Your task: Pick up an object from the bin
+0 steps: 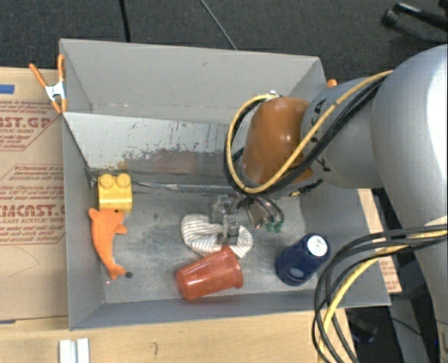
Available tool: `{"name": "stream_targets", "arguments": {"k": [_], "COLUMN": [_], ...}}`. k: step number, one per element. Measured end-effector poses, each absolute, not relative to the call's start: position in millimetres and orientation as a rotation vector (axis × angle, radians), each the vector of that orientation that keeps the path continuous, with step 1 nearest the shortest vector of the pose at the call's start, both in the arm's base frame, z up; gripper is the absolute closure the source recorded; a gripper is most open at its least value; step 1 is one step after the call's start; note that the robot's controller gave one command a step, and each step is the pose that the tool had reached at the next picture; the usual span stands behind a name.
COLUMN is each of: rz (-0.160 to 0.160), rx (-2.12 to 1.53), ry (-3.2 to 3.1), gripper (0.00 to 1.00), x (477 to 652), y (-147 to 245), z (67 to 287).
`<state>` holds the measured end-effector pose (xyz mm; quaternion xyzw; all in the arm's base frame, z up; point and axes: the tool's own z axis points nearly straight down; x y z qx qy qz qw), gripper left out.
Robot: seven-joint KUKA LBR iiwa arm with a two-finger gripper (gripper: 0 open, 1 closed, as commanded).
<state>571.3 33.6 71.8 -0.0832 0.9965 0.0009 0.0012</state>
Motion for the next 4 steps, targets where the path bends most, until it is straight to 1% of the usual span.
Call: {"name": "stream_targets", "arguments": {"k": [1, 2, 3, 4], "rz": [0.004, 0.001, 0.001, -0.001], "rx": [-0.277, -0.277, -0.277, -0.259], "ry": [3.125, 3.127, 3.127, 3.127], "gripper": [1.0, 1.0, 1.0, 1.0], "x": [574.7, 565.6, 565.6, 588.9], "y": [-1.0, 37.2, 37.1, 34.3], "z": [71.3, 135.5, 135.5, 239.8]}}
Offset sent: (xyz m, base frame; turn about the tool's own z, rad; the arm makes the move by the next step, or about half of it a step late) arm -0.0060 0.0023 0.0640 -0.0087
